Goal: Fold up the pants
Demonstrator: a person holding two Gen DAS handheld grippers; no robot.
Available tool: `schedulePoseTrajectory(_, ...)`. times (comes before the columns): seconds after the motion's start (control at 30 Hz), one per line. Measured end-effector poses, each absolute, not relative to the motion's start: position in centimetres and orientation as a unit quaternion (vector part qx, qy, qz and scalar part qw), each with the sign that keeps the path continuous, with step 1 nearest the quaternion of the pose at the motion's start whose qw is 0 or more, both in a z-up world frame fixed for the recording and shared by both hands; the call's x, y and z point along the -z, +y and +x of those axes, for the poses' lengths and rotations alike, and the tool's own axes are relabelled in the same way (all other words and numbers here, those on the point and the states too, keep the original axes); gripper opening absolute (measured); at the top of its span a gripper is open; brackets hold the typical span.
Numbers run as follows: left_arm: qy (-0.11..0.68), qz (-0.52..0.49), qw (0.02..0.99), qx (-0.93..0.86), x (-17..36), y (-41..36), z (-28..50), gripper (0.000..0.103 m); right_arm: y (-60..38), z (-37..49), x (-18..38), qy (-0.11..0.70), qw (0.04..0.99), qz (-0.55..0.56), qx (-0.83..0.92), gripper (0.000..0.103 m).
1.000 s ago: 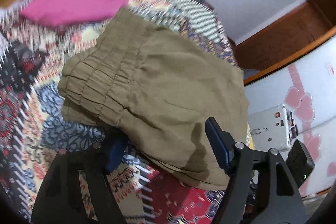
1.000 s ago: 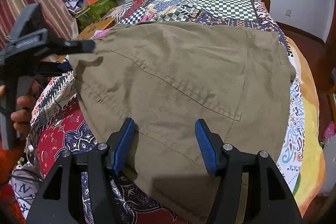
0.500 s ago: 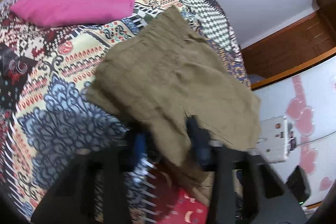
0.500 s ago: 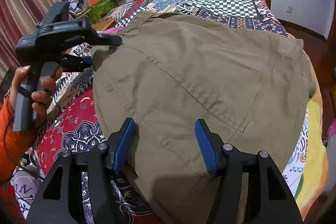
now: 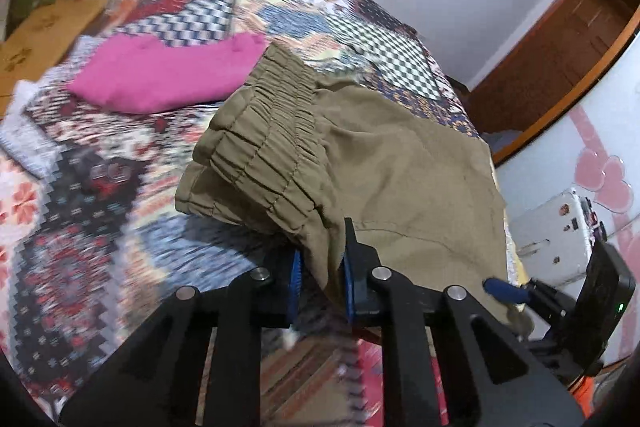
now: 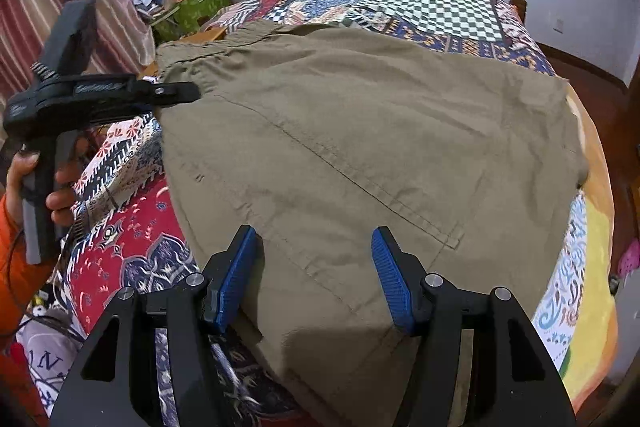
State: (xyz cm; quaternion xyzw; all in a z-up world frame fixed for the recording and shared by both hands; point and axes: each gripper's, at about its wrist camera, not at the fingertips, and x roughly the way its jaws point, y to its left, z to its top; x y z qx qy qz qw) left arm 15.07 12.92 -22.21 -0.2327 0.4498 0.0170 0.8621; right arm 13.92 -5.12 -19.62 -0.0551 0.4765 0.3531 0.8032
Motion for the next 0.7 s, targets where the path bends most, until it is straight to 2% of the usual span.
schedulePoseTrajectory(0.37,0.417,-0.187,0.882,-0.115,19.8,15.7,8.5,0.017,1.3,13.1,18.6,0.454,0.777,-0.126,-0.417,0.056)
schedulePoseTrajectory(0.7,0.363,-0.085,0.921,-0.114,15.7,11.7,9.5,0.016,-1.6,15.1,17.8,0.468,0.802,-0.059,-0.366,0.056)
